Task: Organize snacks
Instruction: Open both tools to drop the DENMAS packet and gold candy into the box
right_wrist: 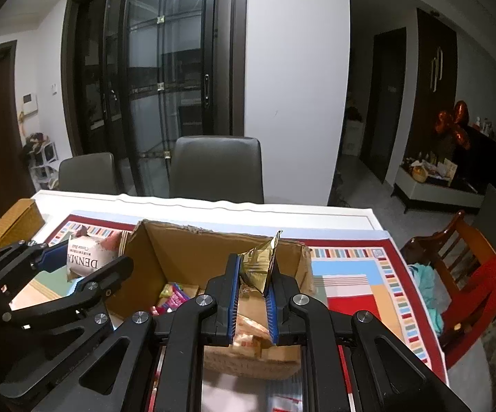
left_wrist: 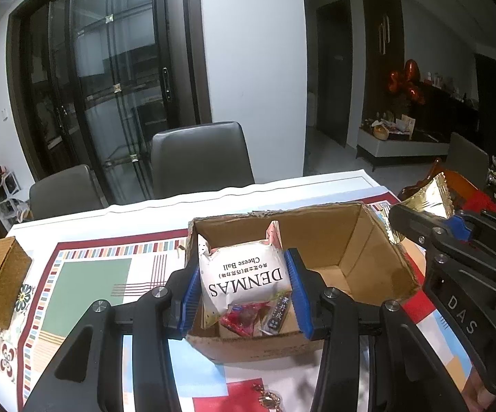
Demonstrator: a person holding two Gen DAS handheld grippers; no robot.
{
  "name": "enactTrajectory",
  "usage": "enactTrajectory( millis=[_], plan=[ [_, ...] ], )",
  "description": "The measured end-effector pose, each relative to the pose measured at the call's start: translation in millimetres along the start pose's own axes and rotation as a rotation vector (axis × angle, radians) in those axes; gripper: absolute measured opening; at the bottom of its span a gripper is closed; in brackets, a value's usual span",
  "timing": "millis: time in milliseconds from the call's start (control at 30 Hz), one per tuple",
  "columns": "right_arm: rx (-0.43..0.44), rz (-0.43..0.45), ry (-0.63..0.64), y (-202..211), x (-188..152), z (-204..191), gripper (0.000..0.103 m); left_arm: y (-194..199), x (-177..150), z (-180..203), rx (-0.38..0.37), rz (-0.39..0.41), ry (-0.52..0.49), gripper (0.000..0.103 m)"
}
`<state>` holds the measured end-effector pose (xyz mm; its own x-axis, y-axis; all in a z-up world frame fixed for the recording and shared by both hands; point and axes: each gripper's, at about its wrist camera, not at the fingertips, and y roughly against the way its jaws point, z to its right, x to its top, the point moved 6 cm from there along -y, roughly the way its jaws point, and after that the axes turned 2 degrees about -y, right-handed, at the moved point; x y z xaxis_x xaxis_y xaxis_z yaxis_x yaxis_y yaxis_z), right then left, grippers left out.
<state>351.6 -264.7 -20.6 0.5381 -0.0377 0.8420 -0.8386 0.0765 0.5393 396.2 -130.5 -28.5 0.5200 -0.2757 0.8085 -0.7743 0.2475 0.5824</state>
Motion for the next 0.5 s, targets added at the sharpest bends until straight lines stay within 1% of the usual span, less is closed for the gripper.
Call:
enactTrajectory(
  millis=[333,500],
  plan=[
    [-0.005,-0.045,-0.018,-24.4,-0.1,5.6,0.015,-29.7,-0.3,-1.1,-0.03,-0.042,0.012,0.045],
    [0.003,-0.067,-0.001,-33.4,-0.7,3.7,0.015,-38.1,-4.2,0.8,-0.035,-0.064,0.015,0.046]
  ],
)
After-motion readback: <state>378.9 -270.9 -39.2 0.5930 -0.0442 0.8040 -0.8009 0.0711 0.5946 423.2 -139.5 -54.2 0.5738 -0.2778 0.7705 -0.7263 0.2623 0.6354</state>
